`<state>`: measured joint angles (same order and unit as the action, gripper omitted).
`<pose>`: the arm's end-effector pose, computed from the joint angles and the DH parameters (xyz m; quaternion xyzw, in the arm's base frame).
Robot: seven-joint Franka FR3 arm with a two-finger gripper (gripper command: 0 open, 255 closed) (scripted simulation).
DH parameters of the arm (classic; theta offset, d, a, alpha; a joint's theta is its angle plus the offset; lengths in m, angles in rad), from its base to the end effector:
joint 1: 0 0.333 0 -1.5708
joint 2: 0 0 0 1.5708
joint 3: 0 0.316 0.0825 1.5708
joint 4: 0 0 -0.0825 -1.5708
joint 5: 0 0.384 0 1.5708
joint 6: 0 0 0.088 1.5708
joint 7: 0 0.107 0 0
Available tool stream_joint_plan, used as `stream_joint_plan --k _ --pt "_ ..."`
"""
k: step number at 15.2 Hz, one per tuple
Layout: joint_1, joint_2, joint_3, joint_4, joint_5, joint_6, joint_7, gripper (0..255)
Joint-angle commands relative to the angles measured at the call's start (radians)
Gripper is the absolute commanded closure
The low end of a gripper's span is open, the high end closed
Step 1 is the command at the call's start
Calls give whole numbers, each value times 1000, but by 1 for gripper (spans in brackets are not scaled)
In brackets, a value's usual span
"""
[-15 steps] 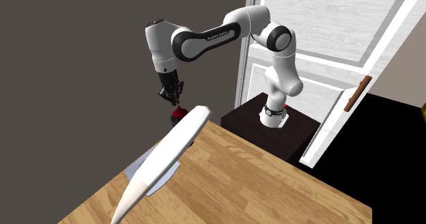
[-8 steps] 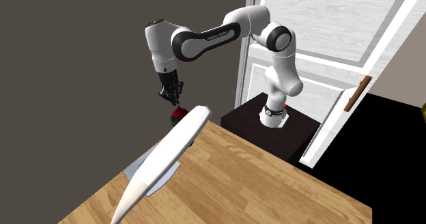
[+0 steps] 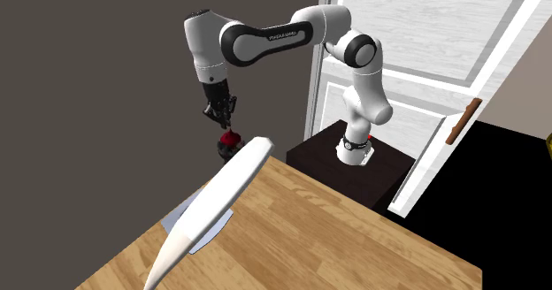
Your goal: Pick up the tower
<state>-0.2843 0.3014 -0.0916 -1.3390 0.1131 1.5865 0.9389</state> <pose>0.6059 -0.2170 0.5553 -0.7902 0.6108 0.0372 0.0339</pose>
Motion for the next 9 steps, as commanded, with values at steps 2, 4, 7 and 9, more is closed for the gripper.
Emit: stream_joint_plan --k 2,4,7,9 --pt "-3 12 0 58 1 -45 2 255" --pt "-4 21 0 99 2 -77 4 255" --pt "-7 38 0 166 4 -127 8 255" --pt "-7 39 0 169 4 -129 8 255"
